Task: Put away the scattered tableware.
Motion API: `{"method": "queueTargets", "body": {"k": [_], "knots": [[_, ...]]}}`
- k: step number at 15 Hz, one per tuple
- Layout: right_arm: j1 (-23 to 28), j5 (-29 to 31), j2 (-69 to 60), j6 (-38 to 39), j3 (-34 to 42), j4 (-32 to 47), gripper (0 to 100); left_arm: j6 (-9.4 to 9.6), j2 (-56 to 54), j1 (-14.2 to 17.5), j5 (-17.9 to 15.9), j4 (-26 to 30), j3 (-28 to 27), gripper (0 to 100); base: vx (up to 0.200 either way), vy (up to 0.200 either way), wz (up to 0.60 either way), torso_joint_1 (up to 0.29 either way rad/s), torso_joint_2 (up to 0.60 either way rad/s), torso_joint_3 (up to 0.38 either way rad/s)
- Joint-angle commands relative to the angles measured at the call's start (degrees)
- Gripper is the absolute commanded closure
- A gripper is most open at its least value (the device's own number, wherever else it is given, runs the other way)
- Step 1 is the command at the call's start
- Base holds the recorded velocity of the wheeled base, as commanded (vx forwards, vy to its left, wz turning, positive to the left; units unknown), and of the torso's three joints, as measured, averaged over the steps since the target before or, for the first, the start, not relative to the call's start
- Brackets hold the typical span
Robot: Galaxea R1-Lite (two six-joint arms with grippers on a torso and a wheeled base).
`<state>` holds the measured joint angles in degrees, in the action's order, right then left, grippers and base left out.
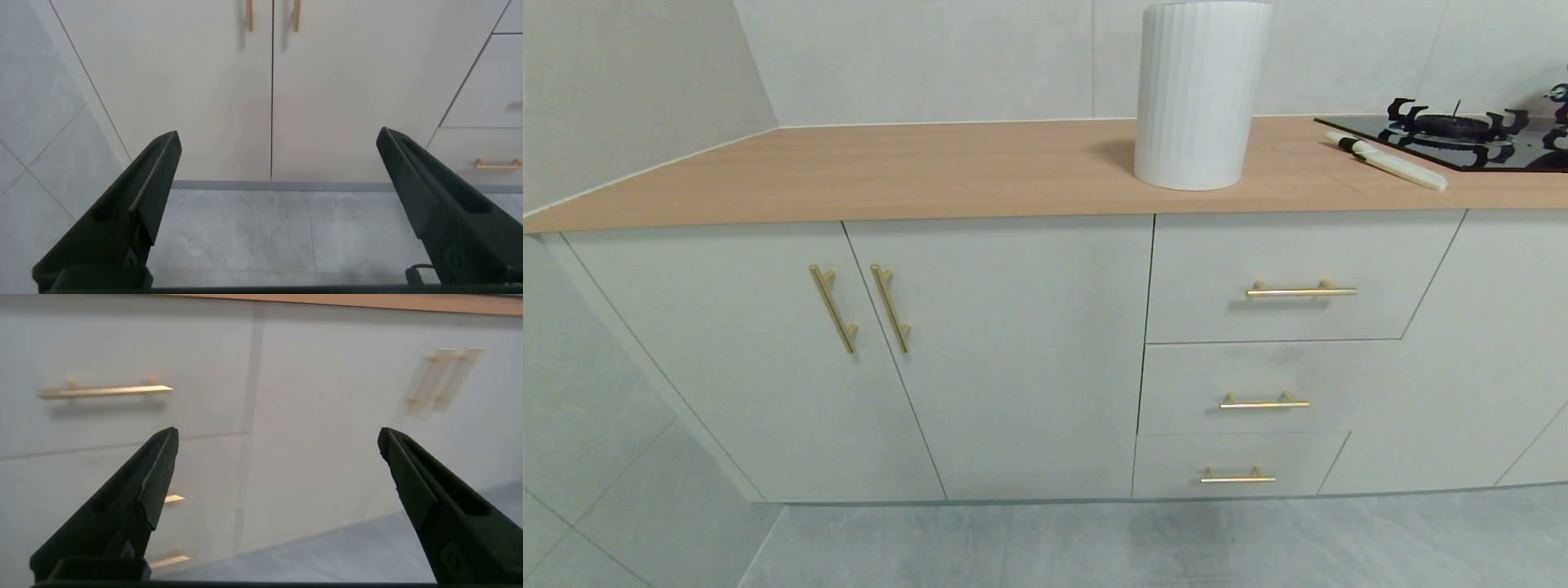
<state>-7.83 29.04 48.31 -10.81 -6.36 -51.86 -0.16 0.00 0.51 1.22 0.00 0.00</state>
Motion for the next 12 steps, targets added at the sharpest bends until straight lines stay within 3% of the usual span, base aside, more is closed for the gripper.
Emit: {"method": "queueTargets", "body": {"k": [1,3,7,9,11,12], "knots": [[4.1,-1.2,-32.3,-3.7,-1.2,27.8,0,-0.02,0.0,0.0,0.0,-0.1,0.0,0,0.000,0.000,0.00,0.000,0.00,0.000],[4.2,-1.2,-43.8,-3.4,-3.0,43.6,0,-0.02,0.0,0.0,0.0,0.0,0.0,0,0.000,0.000,0.00,0.000,0.00,0.000],[7.7,-1.3,-48.3,-2.4,0.1,43.8,0,-0.02,0.0,0.0,0.0,-0.1,0.0,0,0.000,0.000,0.00,0.000,0.00,0.000],[7.7,-3.4,-48.3,1.5,6.0,42.5,0,-0.02,0.0,0.0,0.0,-0.1,0.0,0,0.000,0.000,0.00,0.000,0.00,0.000],[7.7,-18.3,-48.3,9.1,6.3,46.9,0,-0.02,0.0,0.0,0.0,-0.1,0.0,0,0.000,0.000,0.00,0.000,0.00,0.000],[7.7,-22.8,-48.3,10.3,6.4,47.7,0,-0.02,0.0,0.0,0.0,-0.1,0.0,0,0.000,0.000,0.00,0.000,0.00,0.000]]}}
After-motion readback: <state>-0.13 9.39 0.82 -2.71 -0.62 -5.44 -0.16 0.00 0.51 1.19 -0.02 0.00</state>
